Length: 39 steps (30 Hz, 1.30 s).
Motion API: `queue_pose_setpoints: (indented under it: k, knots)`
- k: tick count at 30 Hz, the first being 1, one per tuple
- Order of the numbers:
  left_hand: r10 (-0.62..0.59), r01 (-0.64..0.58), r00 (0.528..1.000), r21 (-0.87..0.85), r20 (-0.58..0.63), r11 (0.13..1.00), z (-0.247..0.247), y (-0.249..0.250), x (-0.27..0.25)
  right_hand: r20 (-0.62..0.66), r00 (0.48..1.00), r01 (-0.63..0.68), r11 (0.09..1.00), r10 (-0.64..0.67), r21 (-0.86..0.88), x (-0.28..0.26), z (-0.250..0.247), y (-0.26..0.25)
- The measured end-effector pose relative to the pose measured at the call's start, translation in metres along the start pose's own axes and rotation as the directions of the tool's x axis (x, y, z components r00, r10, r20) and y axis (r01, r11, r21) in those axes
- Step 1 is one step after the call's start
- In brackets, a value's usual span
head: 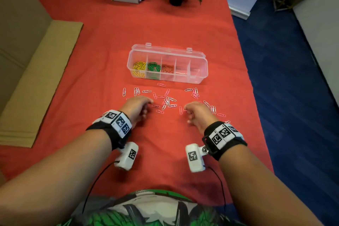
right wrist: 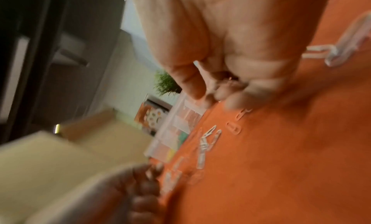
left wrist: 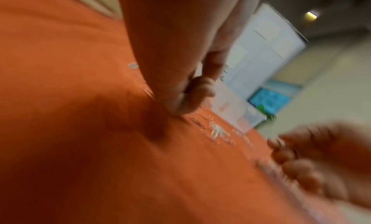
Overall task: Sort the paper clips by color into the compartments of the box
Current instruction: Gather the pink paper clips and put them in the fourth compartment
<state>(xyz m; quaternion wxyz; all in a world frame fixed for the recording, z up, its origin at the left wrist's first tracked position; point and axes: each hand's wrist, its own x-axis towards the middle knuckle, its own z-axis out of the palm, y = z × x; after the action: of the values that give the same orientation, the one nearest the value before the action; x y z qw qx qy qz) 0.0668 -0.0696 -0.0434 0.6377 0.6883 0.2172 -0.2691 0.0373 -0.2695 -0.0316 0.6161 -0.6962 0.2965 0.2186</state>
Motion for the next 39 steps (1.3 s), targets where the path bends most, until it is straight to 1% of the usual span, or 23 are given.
queue_pose_setpoints:
  k: [1, 2, 3, 4, 5, 7, 10, 14, 16, 17, 19, 21, 22, 23, 24, 25, 26, 29, 31, 33, 36, 38, 39]
  knots:
    - [0.102, -0.089, 0.994, 0.244, -0.040, 0.966, -0.001, -0.002, 0.004, -0.049, 0.998, 0.029, 0.957, -0.045, -0.288, 0.005, -0.002, -0.002]
    - [0.218, -0.173, 0.975, 0.463, -0.046, 0.869, 0.000, -0.003, 0.005, -0.075, 0.991, 0.048, 0.812, -0.112, -0.581, 0.007, -0.002, -0.003]
    - [0.312, -0.231, 0.950, 0.622, -0.022, 0.748, 0.000, -0.004, 0.005, -0.080, 0.979, 0.056, 0.627, -0.187, -0.777, 0.009, 0.000, -0.001]
    - [0.378, -0.262, 0.926, 0.734, 0.007, 0.626, 0.001, -0.005, 0.005, -0.076, 0.964, 0.058, 0.474, -0.257, -0.878, 0.010, 0.003, 0.002]
    - [0.421, -0.279, 0.906, 0.804, 0.040, 0.524, 0.003, -0.007, 0.006, -0.079, 0.942, 0.053, 0.379, -0.325, -0.924, 0.008, 0.007, 0.005]
    - [0.477, -0.310, 0.874, 0.863, 0.093, 0.400, 0.007, -0.010, 0.007, -0.073, 0.902, 0.044, 0.258, -0.426, -0.965, 0.007, 0.016, 0.011]
    - [0.508, -0.370, 0.843, 0.875, 0.175, 0.312, 0.008, -0.014, 0.012, -0.014, 0.875, 0.070, 0.156, -0.484, -0.985, 0.010, 0.025, 0.013]
    - [0.526, -0.404, 0.819, 0.882, 0.230, 0.243, 0.010, -0.016, 0.013, 0.053, 0.883, 0.116, 0.107, -0.466, -0.987, 0.010, 0.029, 0.014]
    - [0.519, -0.406, 0.826, 0.871, 0.220, 0.277, 0.011, -0.016, 0.014, 0.089, 0.890, 0.176, 0.157, -0.447, -0.972, 0.013, 0.027, 0.010]
    - [0.520, -0.411, 0.830, 0.852, 0.202, 0.325, 0.010, -0.016, 0.015, 0.098, 0.903, 0.213, 0.237, -0.419, -0.948, 0.014, 0.024, 0.006]
    - [0.517, -0.409, 0.847, 0.774, 0.124, 0.484, 0.008, -0.014, 0.014, 0.075, 0.934, 0.250, 0.490, -0.348, -0.835, 0.020, 0.018, 0.000]
    - [0.436, -0.354, 0.899, 0.638, 0.032, 0.683, 0.004, -0.012, 0.014, 0.030, 0.959, 0.242, 0.762, -0.281, -0.600, 0.024, 0.015, -0.004]
    - [0.363, -0.315, 0.932, 0.540, 0.017, 0.781, 0.002, -0.010, 0.013, 0.019, 0.969, 0.231, 0.868, -0.248, -0.439, 0.024, 0.015, -0.004]
    - [0.275, -0.260, 0.961, 0.412, 0.023, 0.873, 0.000, -0.009, 0.013, 0.021, 0.978, 0.206, 0.941, -0.208, -0.270, 0.024, 0.014, -0.004]
    - [0.184, -0.187, 0.982, 0.259, 0.038, 0.948, -0.002, -0.007, 0.011, 0.043, 0.984, 0.174, 0.979, -0.170, -0.109, 0.023, 0.015, -0.005]
    - [0.096, -0.102, 0.994, 0.106, 0.058, 0.989, -0.004, -0.005, 0.009, 0.071, 0.987, 0.143, 0.989, -0.145, 0.024, 0.022, 0.014, -0.007]
    - [0.025, -0.022, 0.997, -0.037, 0.076, 0.999, -0.007, -0.001, 0.006, 0.095, 0.987, 0.118, 0.983, -0.132, 0.138, 0.020, 0.014, -0.009]
    - [-0.106, 0.141, 0.987, -0.344, 0.117, 0.928, -0.017, 0.009, -0.001, 0.147, 0.985, 0.021, 0.904, -0.093, 0.427, 0.018, 0.014, -0.016]
    - [-0.141, 0.184, 0.981, -0.428, 0.130, 0.885, -0.024, 0.012, -0.001, 0.189, 0.981, -0.058, 0.856, -0.048, 0.515, 0.019, 0.016, -0.021]
    - [-0.150, 0.175, 0.984, -0.413, 0.093, 0.894, -0.028, 0.013, 0.000, 0.204, 0.979, -0.080, 0.865, -0.026, 0.495, 0.022, 0.021, -0.026]
    - [-0.078, 0.067, 0.996, -0.237, -0.037, 0.969, -0.026, 0.012, 0.002, 0.194, 0.981, -0.105, 0.903, 0.024, 0.416, 0.029, 0.035, -0.032]
    - [-0.016, 0.009, 0.997, -0.097, -0.077, 0.995, -0.025, 0.009, 0.006, 0.142, 0.990, -0.039, 0.969, 0.004, 0.243, 0.034, 0.045, -0.035]
    - [0.014, -0.015, 0.995, -0.011, -0.098, 1.000, -0.026, 0.006, 0.010, 0.092, 0.995, 0.033, 0.998, -0.038, 0.060, 0.037, 0.049, -0.036]
